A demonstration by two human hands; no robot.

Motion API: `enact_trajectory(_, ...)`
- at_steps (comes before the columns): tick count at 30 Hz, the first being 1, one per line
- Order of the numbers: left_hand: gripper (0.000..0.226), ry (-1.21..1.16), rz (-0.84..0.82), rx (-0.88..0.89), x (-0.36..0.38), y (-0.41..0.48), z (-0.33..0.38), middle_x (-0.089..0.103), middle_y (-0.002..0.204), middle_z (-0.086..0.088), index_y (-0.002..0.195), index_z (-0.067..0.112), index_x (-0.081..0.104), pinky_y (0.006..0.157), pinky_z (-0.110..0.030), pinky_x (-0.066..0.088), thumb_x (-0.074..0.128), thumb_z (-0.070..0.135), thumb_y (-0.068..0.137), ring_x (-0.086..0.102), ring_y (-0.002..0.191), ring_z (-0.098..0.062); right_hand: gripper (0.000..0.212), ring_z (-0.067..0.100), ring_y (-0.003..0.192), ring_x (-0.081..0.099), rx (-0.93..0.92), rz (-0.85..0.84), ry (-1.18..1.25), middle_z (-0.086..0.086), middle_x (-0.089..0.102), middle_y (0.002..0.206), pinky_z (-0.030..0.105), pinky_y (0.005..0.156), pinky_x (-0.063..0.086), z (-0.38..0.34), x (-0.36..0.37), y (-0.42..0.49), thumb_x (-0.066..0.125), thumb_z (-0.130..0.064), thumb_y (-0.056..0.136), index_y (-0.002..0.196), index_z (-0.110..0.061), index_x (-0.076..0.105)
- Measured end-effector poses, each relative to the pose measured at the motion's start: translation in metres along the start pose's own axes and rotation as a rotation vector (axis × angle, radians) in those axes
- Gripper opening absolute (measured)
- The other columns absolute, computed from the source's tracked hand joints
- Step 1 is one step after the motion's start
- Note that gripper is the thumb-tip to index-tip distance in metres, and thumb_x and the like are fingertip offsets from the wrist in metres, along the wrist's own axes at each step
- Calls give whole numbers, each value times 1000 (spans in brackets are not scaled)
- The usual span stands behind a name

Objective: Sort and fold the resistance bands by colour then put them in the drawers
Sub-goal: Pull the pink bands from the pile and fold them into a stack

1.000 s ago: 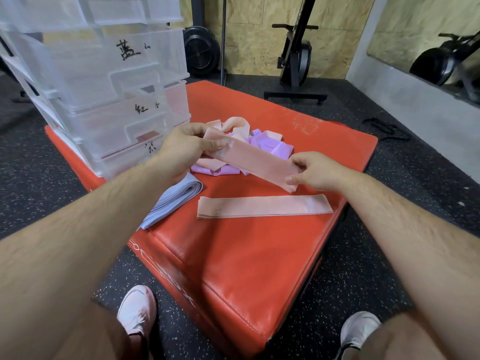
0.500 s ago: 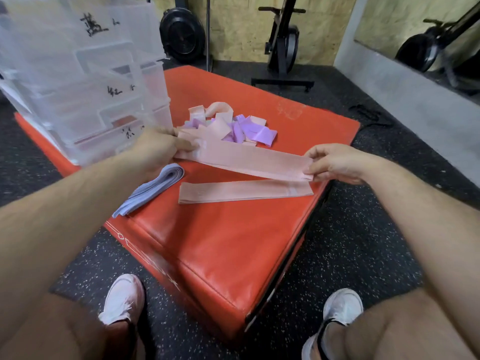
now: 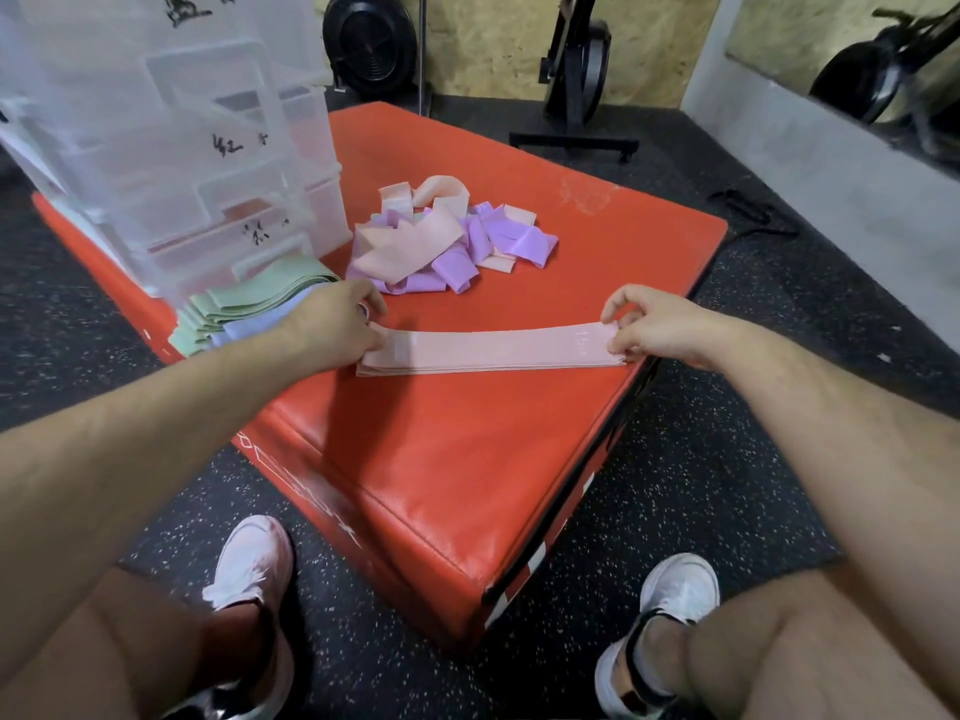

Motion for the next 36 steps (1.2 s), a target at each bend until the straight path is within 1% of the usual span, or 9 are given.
enact_trajectory(5, 21, 52, 3, 97, 8, -3, 5, 58, 75, 0, 99, 15, 64, 57, -25, 32, 67, 7, 79, 53, 74, -19, 20, 16, 71, 60, -15, 27, -65, 5, 67, 93, 25, 64, 50, -2, 0, -3, 66, 3, 85, 98, -13, 70)
enact_trajectory(10, 4, 174, 70, 229, 4, -4, 17, 46, 66, 6, 80, 6, 73, 64, -24, 30, 70, 3, 80, 42, 64, -9, 20, 14, 71, 62, -28, 64, -119, 4, 72, 91, 36, 78, 56, -1, 0, -1, 70, -2, 82, 92, -19, 75)
enact_trajectory(18, 7, 407, -94, 183, 13, 3, 23, 57, 79, 7, 92, 15, 70, 65, -22, 28, 64, 18, 89, 54, 85, -17, 19, 14, 69, 54, -101, 25, -299, -2, 61, 83, 28, 62, 43, -9, 3, -5, 68, -9, 91, 97, -27, 69)
enact_trajectory(21, 13, 457, -129, 205, 14, 5, 28, 68, 95, 1, 97, 14, 71, 64, -21, 29, 60, 16, 90, 61, 94, -21, 22, 14, 72, 55, -81, -4, -429, -4, 57, 94, 30, 63, 44, -17, 6, -6, 67, -12, 87, 94, -33, 67)
enact_trajectory(24, 13, 358, -57, 255, 3, 14, 38, 71, 97, -5, 94, 10, 72, 67, -22, 35, 61, 13, 87, 56, 83, -18, 15, 19, 92, 59, -114, 108, -557, -3, 50, 111, 32, 75, 46, -54, 4, -3, 67, -23, 84, 92, -35, 68)
enact_trajectory(27, 16, 275, 18, 258, -14, 30, 37, 66, 107, -11, 100, 8, 72, 73, -22, 35, 64, 13, 87, 60, 100, -29, 11, 20, 98, 58, -241, 157, -512, -3, 49, 109, 28, 77, 40, -103, 22, 0, 67, -26, 88, 97, -32, 70)
enact_trajectory(31, 23, 265, -51, 273, -18, 49, 25, 60, 119, -10, 99, 20, 73, 95, -34, 44, 64, 9, 82, 56, 113, -34, 18, 21, 99, 59, -385, 78, -424, -3, 53, 111, 32, 86, 49, -156, 70, 10, 62, -22, 92, 106, -30, 69)
enact_trajectory(33, 30, 298, -88, 253, -15, 56, 19, 57, 126, -7, 109, 23, 71, 95, -29, 40, 67, 10, 82, 54, 118, -30, 22, 21, 108, 58, -416, 61, -442, 5, 50, 130, 34, 91, 50, -170, 89, 22, 60, -21, 93, 111, -30, 68)
enact_trajectory(36, 31, 327, -133, 188, -8, 66, 12, 55, 129, -5, 113, 25, 69, 90, -23, 37, 69, 19, 83, 52, 119, -28, 27, 18, 108, 54, -403, 34, -455, 1, 49, 128, 32, 90, 49, -175, 107, 40, 59, -20, 93, 116, -29, 67)
Point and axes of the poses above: each hand's wrist, its own y-axis towards the middle knuckle, its own x-axis out of the palm, z = x × y, the point moved 10 cm from there along y, towards the middle knuckle
